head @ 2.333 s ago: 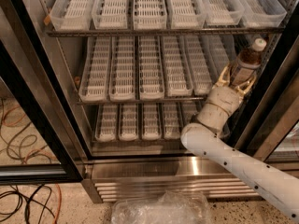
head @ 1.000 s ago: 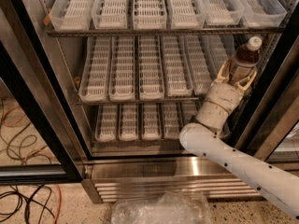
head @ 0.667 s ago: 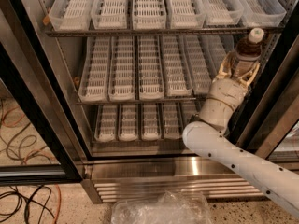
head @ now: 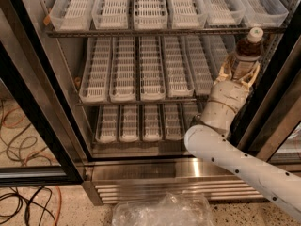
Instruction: Pick blue plastic bottle from middle shelf of fridge
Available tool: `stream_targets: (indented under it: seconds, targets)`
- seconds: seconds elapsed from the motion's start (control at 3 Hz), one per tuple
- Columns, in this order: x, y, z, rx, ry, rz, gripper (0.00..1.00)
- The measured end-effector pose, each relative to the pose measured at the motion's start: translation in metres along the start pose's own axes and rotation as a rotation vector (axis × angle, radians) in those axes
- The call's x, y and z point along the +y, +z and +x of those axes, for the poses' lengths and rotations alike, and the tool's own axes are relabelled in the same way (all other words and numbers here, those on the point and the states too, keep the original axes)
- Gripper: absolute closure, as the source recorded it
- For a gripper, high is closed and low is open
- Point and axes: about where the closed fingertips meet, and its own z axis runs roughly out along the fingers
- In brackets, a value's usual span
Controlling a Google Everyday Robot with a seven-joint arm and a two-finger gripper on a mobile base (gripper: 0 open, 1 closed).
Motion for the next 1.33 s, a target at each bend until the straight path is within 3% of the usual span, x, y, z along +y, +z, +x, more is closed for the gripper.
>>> stream_targets:
  seconds: [0.67,1.33]
  targets:
    - [-0.009,-0.008,-0.016,0.017,-0.002,-0.104,1.00]
    - [-0.021,-0.066,-0.022,0.102,-0.009,-0.198,1.00]
